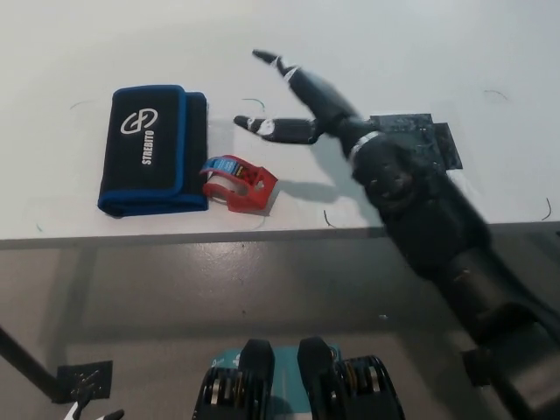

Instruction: Use the right hand to move the tape on the right hand side to the notebook on the left hand side

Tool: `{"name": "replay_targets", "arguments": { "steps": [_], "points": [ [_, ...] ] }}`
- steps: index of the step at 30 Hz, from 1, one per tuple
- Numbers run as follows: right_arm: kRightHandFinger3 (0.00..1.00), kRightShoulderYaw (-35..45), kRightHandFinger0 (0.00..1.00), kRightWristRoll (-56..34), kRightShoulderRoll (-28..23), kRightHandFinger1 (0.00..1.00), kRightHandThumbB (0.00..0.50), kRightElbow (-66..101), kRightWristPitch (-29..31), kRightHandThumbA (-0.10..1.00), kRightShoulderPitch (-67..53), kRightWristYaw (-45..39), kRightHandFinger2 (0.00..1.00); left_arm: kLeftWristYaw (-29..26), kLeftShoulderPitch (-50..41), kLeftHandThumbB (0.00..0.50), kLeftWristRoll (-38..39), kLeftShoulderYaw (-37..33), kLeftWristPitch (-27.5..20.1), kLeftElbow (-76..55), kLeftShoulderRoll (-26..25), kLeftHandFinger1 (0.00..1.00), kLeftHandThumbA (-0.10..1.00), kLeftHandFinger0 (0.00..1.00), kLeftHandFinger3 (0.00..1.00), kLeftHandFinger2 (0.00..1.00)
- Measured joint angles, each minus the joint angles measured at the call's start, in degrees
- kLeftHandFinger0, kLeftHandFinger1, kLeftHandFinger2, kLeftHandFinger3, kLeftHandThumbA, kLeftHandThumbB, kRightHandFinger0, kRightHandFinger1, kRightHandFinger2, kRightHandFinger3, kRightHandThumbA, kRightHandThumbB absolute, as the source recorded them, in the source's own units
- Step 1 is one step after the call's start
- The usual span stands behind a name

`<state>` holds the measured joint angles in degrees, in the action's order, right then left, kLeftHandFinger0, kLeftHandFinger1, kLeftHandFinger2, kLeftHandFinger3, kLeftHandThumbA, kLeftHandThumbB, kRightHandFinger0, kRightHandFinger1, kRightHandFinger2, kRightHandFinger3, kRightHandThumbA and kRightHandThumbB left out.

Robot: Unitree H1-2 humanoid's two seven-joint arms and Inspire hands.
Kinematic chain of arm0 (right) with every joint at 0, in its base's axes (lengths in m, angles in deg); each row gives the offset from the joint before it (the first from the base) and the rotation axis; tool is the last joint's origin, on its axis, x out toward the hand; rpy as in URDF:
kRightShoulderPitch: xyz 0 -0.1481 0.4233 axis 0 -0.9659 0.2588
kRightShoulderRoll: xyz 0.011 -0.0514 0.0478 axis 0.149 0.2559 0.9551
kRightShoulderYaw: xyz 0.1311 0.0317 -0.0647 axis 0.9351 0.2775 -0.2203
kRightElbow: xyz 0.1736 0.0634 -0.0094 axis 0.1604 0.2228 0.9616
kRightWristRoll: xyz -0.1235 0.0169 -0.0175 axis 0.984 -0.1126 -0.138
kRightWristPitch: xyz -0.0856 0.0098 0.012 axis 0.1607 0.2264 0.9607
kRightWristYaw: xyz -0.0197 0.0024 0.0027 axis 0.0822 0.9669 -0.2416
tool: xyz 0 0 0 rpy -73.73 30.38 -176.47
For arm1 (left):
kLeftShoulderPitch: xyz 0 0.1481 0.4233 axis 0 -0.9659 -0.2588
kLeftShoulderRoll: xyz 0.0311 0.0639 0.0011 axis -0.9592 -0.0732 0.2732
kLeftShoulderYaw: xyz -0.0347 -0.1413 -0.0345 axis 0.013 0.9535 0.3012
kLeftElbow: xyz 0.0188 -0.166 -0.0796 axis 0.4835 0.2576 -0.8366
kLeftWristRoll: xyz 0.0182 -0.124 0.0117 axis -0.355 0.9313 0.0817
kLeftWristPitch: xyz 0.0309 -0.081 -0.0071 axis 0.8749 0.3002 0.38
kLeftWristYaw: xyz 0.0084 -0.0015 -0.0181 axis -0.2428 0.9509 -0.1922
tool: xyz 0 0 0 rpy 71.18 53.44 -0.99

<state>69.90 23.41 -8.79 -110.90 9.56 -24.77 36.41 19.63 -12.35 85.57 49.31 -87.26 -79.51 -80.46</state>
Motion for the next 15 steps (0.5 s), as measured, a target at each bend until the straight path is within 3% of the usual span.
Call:
{"name": "replay_targets", "arguments": {
  "steps": [4,5,6,7,10,15],
  "points": [
    [1.0,0.1,1.0,0.1,-2.8,1.0,0.432,9.7,-1.2,0.77,-5.0,-1.3,1.0,0.0,0.0,0.14,0.0,0.0,0.1,0.3,0.0,0.79,0.81,0.8,1.0,0.76],
    [1.0,0.1,1.0,0.1,-3.2,1.0,0.431,11.2,-1.4,0.75,-6.0,-1.4,1.0,0.0,0.0,0.141,0.0,0.0,0.1,0.4,0.0,0.79,0.81,0.8,1.0,0.76],
    [1.0,0.1,1.0,0.2,-3.9,1.0,0.469,14.1,-1.8,0.78,-7.8,-1.7,1.0,0.0,0.0,0.143,0.0,0.0,0.1,0.5,0.0,0.79,0.8,0.8,1.0,0.75],
    [1.0,0.2,1.0,0.2,-4.4,1.0,0.466,16.1,-2.1,0.85,-9.3,-2.0,1.0,0.0,0.1,0.142,0.0,0.0,0.1,0.6,0.0,0.79,0.81,0.81,1.0,0.76],
    [1.0,0.2,1.0,0.3,-5.8,1.0,0.463,22.0,-3.0,0.91,-13.9,-2.7,1.0,0.0,0.1,0.137,0.0,0.0,0.1,0.9,0.0,0.79,0.81,0.81,1.0,0.76],
    [1.0,0.7,1.0,0.3,-7.7,1.0,0.393,31.6,-3.7,0.89,-22.0,-3.3,1.0,0.0,0.2,0.136,0.0,0.0,0.1,1.2,0.0,0.81,0.8,0.82,1.0,0.78]
  ]
}}
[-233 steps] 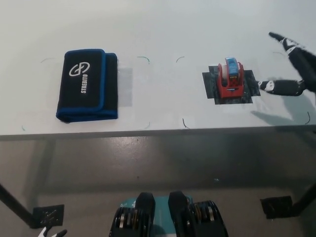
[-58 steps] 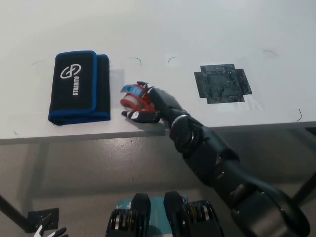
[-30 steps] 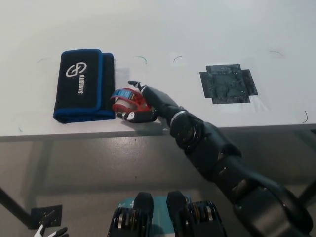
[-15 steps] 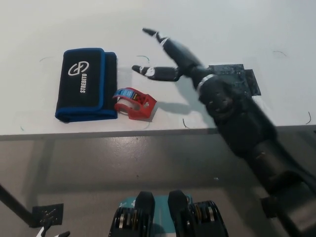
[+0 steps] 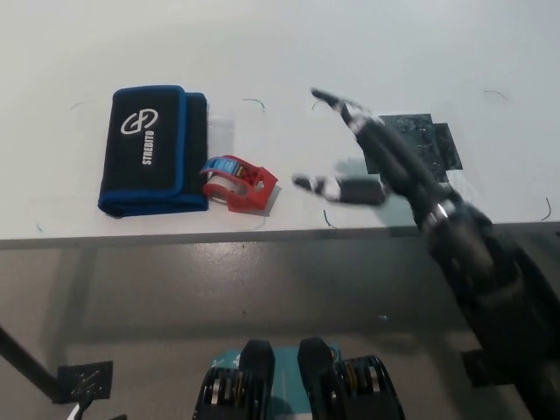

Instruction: Use the right hand to move the tape on the right hand side to the notebook on the left hand side

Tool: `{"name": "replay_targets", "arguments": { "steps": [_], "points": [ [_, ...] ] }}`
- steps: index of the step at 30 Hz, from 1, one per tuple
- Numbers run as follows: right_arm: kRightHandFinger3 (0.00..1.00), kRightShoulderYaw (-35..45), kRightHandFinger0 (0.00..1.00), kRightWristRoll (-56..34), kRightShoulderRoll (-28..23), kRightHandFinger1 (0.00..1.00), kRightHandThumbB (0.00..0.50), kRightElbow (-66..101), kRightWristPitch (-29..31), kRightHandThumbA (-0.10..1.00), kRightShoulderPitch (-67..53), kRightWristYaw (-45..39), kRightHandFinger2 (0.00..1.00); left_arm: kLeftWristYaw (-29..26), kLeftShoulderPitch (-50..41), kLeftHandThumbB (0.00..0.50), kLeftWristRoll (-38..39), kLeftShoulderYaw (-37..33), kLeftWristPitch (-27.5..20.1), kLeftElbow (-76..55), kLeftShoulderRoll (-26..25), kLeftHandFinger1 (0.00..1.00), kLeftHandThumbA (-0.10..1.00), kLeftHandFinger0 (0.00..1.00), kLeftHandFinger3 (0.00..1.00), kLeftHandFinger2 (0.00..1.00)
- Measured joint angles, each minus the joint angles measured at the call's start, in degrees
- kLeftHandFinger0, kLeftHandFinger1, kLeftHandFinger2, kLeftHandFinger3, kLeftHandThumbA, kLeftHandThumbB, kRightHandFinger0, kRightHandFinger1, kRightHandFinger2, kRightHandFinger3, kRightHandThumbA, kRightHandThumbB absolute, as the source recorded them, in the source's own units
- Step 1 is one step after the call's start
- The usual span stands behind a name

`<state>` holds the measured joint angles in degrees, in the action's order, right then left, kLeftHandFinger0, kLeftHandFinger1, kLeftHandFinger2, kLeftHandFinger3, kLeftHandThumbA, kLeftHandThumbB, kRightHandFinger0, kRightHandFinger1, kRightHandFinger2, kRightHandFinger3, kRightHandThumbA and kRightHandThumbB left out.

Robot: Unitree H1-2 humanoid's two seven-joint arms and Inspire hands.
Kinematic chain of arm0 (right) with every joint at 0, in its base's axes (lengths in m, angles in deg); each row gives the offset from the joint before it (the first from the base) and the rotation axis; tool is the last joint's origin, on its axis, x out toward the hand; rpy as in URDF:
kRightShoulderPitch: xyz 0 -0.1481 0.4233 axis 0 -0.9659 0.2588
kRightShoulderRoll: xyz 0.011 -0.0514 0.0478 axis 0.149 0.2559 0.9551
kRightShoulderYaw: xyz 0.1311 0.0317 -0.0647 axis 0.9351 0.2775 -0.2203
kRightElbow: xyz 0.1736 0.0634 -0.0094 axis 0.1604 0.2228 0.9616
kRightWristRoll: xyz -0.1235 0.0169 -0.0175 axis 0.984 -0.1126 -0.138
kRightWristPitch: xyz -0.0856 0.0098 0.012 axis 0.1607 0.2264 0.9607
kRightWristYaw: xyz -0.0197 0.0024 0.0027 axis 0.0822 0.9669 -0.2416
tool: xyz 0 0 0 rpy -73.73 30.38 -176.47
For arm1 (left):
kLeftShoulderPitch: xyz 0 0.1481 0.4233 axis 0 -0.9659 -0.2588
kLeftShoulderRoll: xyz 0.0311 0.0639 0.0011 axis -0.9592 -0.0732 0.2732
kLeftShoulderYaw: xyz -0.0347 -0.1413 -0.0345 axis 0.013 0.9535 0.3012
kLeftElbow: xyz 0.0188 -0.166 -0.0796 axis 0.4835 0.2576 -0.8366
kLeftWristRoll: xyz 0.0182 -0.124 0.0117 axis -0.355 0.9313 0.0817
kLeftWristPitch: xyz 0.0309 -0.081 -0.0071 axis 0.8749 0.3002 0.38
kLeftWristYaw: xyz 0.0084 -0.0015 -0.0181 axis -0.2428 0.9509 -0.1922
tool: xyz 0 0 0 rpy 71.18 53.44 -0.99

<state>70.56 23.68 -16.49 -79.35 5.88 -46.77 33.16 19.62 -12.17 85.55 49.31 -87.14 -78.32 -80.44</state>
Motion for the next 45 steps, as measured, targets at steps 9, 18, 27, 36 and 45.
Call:
{"name": "replay_targets", "arguments": {
  "steps": [9,18,27,36,45],
  "points": [
    [1.0,2.7,1.0,-0.1,-4.4,1.0,0.362,19.6,-0.4,0.96,-24.2,-0.3,1.0,0.0,-0.1,0.122,0.0,0.0,0.0,1.2,0.0,0.8,0.78,0.83,1.0,0.78],
    [1.0,11.0,1.0,-3.1,-11.0,1.0,0.181,31.1,4.9,0.8,-52.6,0.2,1.0,0.0,-1.7,0.142,0.0,0.0,-0.2,2.5,0.3,0.79,0.81,0.83,1.0,0.78],
    [1.0,11.7,1.0,-6.0,-6.3,1.0,0.0,25.5,7.1,0.95,-57.0,0.7,1.0,0.0,-2.0,0.047,-0.2,0.1,-0.7,3.8,0.6,0.79,0.75,0.81,1.0,0.78],
    [1.0,10.3,1.0,2.2,-6.2,1.0,0.033,21.8,9.8,1.0,-53.9,2.5,1.0,0.0,-1.2,0.07,-1.0,0.6,-1.1,5.3,0.2,0.8,0.79,0.84,1.0,0.79],
    [1.0,10.7,1.0,4.3,-6.4,1.0,0.03,19.7,10.3,1.0,-52.9,3.6,1.0,0.0,-0.8,0.083,-1.1,0.8,-1.1,5.5,-0.1,0.79,0.79,0.81,1.0,0.79]
  ]
}}
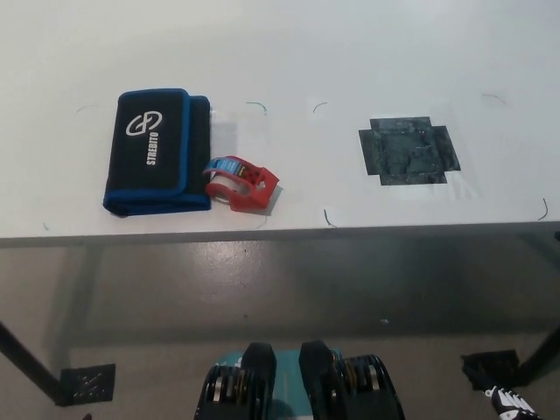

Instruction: Use the right hand to move the tape on the right hand side to the notebook on the left hand side

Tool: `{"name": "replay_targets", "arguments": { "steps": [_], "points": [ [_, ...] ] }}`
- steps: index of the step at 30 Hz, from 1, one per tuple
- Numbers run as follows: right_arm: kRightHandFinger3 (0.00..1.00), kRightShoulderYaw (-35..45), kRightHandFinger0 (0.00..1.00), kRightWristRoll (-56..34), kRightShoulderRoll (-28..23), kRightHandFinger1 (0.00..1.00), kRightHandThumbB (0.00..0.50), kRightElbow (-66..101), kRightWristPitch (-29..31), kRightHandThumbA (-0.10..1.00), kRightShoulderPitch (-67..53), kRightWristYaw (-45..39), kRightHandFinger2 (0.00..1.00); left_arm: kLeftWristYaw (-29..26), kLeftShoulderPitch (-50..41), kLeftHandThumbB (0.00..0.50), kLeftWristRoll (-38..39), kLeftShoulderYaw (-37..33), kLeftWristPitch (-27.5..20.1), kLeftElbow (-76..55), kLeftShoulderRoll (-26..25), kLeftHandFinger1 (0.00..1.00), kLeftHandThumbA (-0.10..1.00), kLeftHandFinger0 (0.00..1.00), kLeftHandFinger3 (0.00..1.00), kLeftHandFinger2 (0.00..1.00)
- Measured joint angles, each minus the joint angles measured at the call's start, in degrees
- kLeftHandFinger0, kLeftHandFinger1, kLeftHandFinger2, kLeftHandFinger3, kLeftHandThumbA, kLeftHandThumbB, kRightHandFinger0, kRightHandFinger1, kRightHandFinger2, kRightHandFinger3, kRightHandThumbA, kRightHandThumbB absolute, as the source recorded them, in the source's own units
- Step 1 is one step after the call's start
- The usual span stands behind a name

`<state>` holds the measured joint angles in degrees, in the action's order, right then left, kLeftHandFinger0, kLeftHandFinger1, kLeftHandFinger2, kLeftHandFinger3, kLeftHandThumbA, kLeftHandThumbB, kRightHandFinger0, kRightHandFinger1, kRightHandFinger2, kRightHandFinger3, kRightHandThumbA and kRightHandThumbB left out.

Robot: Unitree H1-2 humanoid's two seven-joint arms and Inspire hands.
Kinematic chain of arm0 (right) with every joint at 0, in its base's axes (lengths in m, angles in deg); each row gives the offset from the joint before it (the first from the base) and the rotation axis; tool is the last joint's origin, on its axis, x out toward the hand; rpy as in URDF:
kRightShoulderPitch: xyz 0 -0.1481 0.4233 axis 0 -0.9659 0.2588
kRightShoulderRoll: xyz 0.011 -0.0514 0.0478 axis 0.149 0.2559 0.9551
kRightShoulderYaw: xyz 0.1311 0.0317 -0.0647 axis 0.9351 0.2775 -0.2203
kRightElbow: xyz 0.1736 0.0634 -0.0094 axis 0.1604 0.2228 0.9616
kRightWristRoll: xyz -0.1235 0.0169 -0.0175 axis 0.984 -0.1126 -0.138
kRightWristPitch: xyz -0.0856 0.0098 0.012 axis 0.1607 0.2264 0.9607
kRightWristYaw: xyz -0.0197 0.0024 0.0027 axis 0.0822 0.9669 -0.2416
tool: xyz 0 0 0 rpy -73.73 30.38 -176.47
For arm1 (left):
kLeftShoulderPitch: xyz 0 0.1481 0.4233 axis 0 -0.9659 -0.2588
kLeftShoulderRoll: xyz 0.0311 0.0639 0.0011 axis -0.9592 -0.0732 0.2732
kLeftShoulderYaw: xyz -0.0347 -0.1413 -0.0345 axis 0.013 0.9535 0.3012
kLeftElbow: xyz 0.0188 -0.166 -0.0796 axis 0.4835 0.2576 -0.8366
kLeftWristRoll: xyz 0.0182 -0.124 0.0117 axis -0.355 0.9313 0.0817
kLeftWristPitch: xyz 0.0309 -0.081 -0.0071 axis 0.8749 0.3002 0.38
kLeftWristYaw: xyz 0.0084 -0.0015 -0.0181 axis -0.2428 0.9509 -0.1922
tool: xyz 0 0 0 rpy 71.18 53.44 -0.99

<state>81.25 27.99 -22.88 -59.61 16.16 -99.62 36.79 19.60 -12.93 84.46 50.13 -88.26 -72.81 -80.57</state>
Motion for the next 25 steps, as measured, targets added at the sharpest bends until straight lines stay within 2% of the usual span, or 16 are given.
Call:
{"name": "replay_targets", "arguments": {
  "steps": [2,4,5,8,10,16,21,25],
  "points": [
    [1.0,0.1,1.0,-0.1,-0.3,1.0,0.024,-0.5,0.1,1.0,0.2,0.0,1.0,0.0,0.5,0.112,-0.1,0.0,0.0,0.0,0.0,0.8,0.82,0.8,1.0,0.8],
    [1.0,0.3,1.0,-0.1,-0.5,1.0,0.056,-1.0,0.1,1.0,0.5,0.0,1.0,0.0,0.9,0.087,-0.2,0.0,0.0,0.0,0.0,0.81,0.81,0.8,1.0,0.8],
    [1.0,0.6,1.0,-0.2,-0.8,1.0,0.063,-1.4,0.1,1.0,0.7,0.0,1.0,0.0,1.1,0.094,-0.3,0.0,0.0,0.0,0.0,0.82,0.81,0.81,1.0,0.8],
    [1.0,1.2,1.0,-0.5,-1.4,1.0,0.068,-2.2,0.2,1.0,1.1,0.0,1.0,0.0,1.4,0.086,-0.3,0.0,0.0,0.0,0.0,0.83,0.82,0.81,1.0,0.82],
    [1.0,1.4,1.0,-0.6,-1.6,1.0,0.067,-2.7,0.3,1.0,1.5,0.0,1.0,0.0,1.4,0.103,-0.3,0.0,0.0,0.0,0.0,0.83,0.82,0.81,1.0,0.82],
    [1.0,1.5,1.0,-1.1,-1.7,1.0,0.068,-2.7,0.3,1.0,1.7,-0.1,1.0,0.0,1.4,0.104,-0.5,0.0,0.1,0.0,0.0,0.81,0.82,0.8,1.0,0.81],
    [1.0,1.5,1.0,-1.4,-1.8,1.0,0.068,-3.0,0.3,1.0,1.8,-0.1,1.0,0.0,1.4,0.124,-0.6,0.0,0.1,0.0,0.0,0.79,0.82,0.78,1.0,0.8],
    [1.0,1.5,1.0,-1.4,-1.8,1.0,0.062,-3.1,0.3,1.0,1.8,-0.1,1.0,0.0,1.4,0.11,-0.7,0.0,0.1,0.0,0.0,0.81,0.81,0.81,1.0,0.81]
  ]
}}
